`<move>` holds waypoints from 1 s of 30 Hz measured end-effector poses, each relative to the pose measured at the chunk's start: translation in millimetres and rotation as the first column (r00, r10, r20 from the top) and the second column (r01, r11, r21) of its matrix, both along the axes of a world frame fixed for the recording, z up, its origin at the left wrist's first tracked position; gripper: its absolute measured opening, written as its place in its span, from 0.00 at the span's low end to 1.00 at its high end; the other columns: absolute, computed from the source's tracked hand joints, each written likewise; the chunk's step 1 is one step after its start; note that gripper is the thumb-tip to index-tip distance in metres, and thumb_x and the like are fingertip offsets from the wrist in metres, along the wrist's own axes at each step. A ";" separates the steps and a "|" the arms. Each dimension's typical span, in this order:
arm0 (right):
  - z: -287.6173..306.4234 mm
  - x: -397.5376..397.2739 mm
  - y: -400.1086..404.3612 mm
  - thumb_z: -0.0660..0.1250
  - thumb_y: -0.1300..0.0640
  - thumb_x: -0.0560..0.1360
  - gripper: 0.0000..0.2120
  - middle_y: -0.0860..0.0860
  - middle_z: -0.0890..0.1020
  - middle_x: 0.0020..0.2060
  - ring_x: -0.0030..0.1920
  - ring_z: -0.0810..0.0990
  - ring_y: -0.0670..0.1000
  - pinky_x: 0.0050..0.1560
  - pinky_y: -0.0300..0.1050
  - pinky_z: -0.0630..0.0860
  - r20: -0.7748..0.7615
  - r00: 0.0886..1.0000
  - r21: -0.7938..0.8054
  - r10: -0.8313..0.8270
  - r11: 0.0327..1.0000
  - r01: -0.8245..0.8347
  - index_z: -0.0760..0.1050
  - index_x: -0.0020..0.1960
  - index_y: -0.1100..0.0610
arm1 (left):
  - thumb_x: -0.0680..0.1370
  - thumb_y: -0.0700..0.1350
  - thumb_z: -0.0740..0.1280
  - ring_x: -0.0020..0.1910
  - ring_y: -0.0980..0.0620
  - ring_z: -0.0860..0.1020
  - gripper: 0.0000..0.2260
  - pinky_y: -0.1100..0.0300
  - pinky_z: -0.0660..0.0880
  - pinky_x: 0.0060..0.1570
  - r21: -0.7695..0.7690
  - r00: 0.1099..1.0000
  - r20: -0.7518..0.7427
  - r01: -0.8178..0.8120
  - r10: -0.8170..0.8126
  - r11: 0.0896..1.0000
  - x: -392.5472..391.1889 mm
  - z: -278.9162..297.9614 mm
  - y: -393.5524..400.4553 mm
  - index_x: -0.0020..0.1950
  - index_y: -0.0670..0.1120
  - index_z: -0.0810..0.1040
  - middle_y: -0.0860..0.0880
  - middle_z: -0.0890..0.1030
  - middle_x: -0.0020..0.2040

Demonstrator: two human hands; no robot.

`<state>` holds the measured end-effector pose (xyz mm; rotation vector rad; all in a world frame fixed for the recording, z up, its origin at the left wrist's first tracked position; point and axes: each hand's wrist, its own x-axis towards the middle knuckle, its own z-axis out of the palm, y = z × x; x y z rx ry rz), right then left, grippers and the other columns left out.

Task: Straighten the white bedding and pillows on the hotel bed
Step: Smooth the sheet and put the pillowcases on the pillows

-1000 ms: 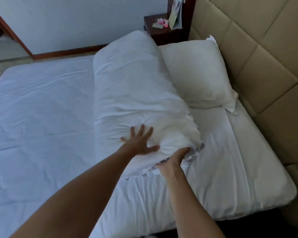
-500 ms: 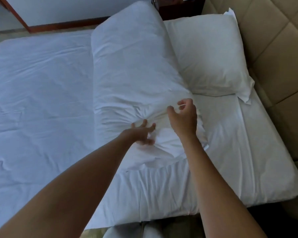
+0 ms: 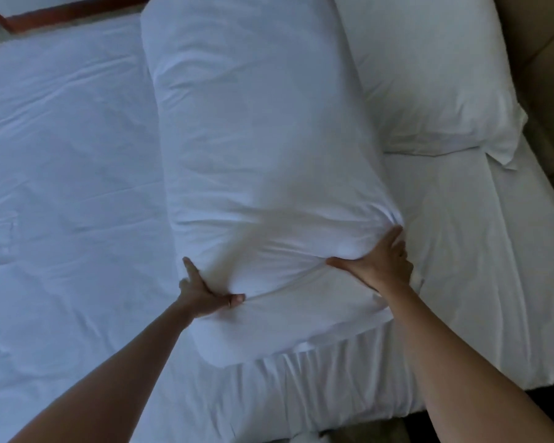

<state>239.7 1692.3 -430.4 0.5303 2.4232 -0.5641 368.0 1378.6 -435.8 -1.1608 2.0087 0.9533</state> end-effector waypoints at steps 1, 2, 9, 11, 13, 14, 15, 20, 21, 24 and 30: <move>-7.4 -3.0 1.5 0.70 0.19 0.40 0.84 0.64 0.48 0.78 0.79 0.51 0.61 0.76 0.60 0.48 0.016 1.000 -0.013 -0.006 1.000 0.006 0.27 0.77 0.54 | 0.57 0.57 0.84 0.77 0.43 0.54 0.72 0.49 0.59 0.74 0.013 0.999 -0.013 -0.033 0.033 0.999 -2.9 -7.9 0.5 0.74 0.56 0.24 0.40 0.50 0.78; -14.4 -6.8 3.9 0.71 0.19 0.40 0.83 0.62 0.46 0.79 0.79 0.50 0.61 0.76 0.63 0.45 0.037 0.999 -0.034 -0.016 0.999 0.017 0.27 0.76 0.51 | 0.58 0.53 0.84 0.77 0.44 0.53 0.71 0.49 0.59 0.74 0.036 0.997 -0.025 -0.072 0.073 0.997 -6.8 -14.5 0.9 0.74 0.57 0.25 0.41 0.49 0.77; -34.1 -38.4 22.2 0.79 0.27 0.40 0.61 0.53 0.71 0.70 0.66 0.74 0.59 0.68 0.59 0.68 0.050 0.987 -0.228 -0.151 0.961 0.159 0.50 0.65 0.36 | 0.57 0.46 0.86 0.74 0.42 0.58 0.71 0.46 0.66 0.69 0.069 0.966 -0.030 -0.255 0.257 0.965 -14.1 -43.5 -6.3 0.75 0.64 0.29 0.41 0.52 0.74; -33.7 -35.5 23.0 0.80 0.30 0.45 0.57 0.55 0.72 0.68 0.64 0.75 0.61 0.64 0.56 0.72 0.030 0.981 -0.218 -0.191 0.957 0.193 0.51 0.65 0.37 | 0.56 0.46 0.86 0.73 0.42 0.60 0.71 0.49 0.70 0.65 0.098 0.945 -0.034 -0.320 0.324 0.942 -15.2 -46.8 -8.0 0.75 0.64 0.31 0.42 0.53 0.72; -31.8 -30.1 22.0 0.80 0.30 0.47 0.57 0.56 0.72 0.67 0.64 0.74 0.61 0.64 0.57 0.72 0.001 0.968 -0.213 -0.250 0.946 0.244 0.52 0.67 0.37 | 0.51 0.47 0.87 0.71 0.45 0.62 0.72 0.51 0.73 0.64 0.175 0.913 -0.083 -0.381 0.399 0.908 -9.7 -54.6 -11.9 0.76 0.66 0.35 0.45 0.56 0.70; -30.9 -27.8 20.3 0.80 0.29 0.47 0.59 0.56 0.71 0.68 0.65 0.73 0.61 0.65 0.57 0.72 -0.011 0.962 -0.223 -0.272 0.939 0.263 0.52 0.69 0.38 | 0.49 0.49 0.87 0.71 0.47 0.63 0.72 0.51 0.72 0.64 0.237 0.895 -0.111 -0.398 0.432 0.886 -6.0 -55.1 -14.7 0.77 0.64 0.40 0.47 0.59 0.70; -29.1 -25.6 17.7 0.79 0.29 0.47 0.61 0.55 0.71 0.69 0.66 0.73 0.61 0.66 0.56 0.71 -0.019 0.961 -0.235 -0.277 0.935 0.266 0.53 0.72 0.40 | 0.46 0.50 0.87 0.69 0.47 0.66 0.69 0.51 0.71 0.65 0.297 0.872 -0.147 -0.411 0.467 0.862 -2.1 -54.1 -17.5 0.77 0.60 0.46 0.47 0.64 0.69; -3.0 -15.0 2.9 0.74 0.22 0.47 0.65 0.54 0.73 0.70 0.68 0.74 0.58 0.67 0.51 0.72 -0.044 0.979 -0.231 -0.199 0.955 0.184 0.64 0.75 0.55 | 0.56 0.56 0.84 0.54 0.46 0.80 0.44 0.49 0.76 0.58 0.465 0.801 -0.074 -0.499 0.594 0.731 12.4 -16.2 -36.4 0.66 0.42 0.72 0.44 0.79 0.61; 7.1 -11.3 -0.3 0.73 0.22 0.49 0.62 0.55 0.75 0.68 0.66 0.75 0.58 0.65 0.51 0.73 -0.062 0.981 -0.243 -0.185 0.956 0.165 0.67 0.73 0.56 | 0.63 0.58 0.81 0.50 0.46 0.81 0.36 0.51 0.77 0.55 0.445 0.787 -0.096 -0.514 0.610 0.733 19.0 -9.0 -38.8 0.63 0.42 0.75 0.44 0.80 0.59; 36.4 10.5 -5.1 0.75 0.27 0.56 0.55 0.57 0.77 0.65 0.63 0.77 0.59 0.63 0.51 0.75 -0.050 0.977 -0.295 -0.206 0.938 0.183 0.69 0.71 0.60 | 0.66 0.70 0.73 0.49 0.43 0.81 0.36 0.48 0.78 0.55 0.282 0.753 -0.184 -0.576 0.632 0.767 40.6 10.8 -43.7 0.60 0.43 0.74 0.43 0.80 0.55; 51.7 127.1 18.5 0.74 0.25 0.55 0.59 0.58 0.76 0.66 0.64 0.76 0.58 0.65 0.50 0.72 0.125 0.968 -0.393 -0.219 0.885 0.251 0.67 0.72 0.63 | 0.71 0.72 0.64 0.48 0.44 0.79 0.38 0.54 0.75 0.45 0.159 0.825 -0.147 -0.524 0.545 0.836 130.6 66.6 -37.1 0.61 0.40 0.73 0.42 0.79 0.53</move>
